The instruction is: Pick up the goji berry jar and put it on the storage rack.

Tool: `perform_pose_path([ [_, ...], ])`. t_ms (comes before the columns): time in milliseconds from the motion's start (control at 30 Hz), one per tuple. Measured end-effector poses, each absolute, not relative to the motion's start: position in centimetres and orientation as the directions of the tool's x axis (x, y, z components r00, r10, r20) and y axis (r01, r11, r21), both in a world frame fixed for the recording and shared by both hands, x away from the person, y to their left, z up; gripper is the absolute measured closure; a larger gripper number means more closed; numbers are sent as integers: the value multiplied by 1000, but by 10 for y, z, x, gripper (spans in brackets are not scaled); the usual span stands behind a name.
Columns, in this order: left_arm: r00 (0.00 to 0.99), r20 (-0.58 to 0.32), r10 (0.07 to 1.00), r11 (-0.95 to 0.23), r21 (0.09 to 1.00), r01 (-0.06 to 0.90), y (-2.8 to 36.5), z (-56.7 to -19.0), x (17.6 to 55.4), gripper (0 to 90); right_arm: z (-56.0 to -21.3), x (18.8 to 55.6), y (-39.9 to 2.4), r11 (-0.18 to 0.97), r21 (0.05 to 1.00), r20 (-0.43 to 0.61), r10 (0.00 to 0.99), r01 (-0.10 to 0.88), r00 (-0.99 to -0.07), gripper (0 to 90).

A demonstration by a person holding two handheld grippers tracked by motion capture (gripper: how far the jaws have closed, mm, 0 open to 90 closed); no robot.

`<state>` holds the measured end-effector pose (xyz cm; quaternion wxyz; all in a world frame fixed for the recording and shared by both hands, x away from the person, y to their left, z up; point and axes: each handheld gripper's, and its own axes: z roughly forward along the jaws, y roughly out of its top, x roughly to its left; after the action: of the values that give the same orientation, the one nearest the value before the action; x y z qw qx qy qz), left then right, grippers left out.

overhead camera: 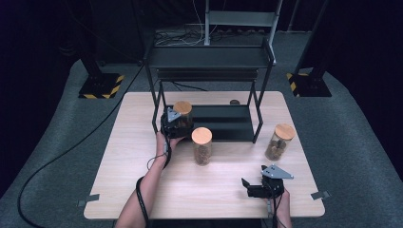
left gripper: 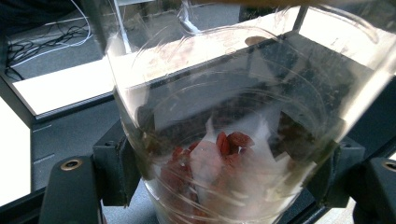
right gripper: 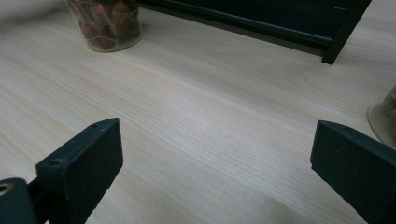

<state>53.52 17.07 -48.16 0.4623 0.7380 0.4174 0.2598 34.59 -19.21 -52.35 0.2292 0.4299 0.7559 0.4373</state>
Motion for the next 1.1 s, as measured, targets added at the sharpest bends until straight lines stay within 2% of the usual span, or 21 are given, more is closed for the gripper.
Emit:
perform_pose_path([
  [467, 521, -17, 854, -221, 893, 392, 172, -479, 536, 237, -524, 346, -192, 251, 856, 30, 848, 451, -530, 17],
  [567, 531, -26, 847, -227, 886, 405, 172, -473, 537, 172, -524, 346, -192, 250, 856, 32, 847, 452, -531, 17],
  [733, 558, 26, 830, -318, 843, 433, 170, -467, 538, 33, -524, 346, -192, 251, 857, 30, 848, 449, -530, 17],
  [833, 574, 50, 817, -359, 823, 440, 172, -463, 536, 2, -524, 346, -192, 250, 858, 29, 849, 449, -528, 17],
  [1100, 596, 86, 799, -434, 768, 471, 175, -457, 531, 0, -524, 346, -192, 253, 858, 26, 848, 448, -529, 16],
])
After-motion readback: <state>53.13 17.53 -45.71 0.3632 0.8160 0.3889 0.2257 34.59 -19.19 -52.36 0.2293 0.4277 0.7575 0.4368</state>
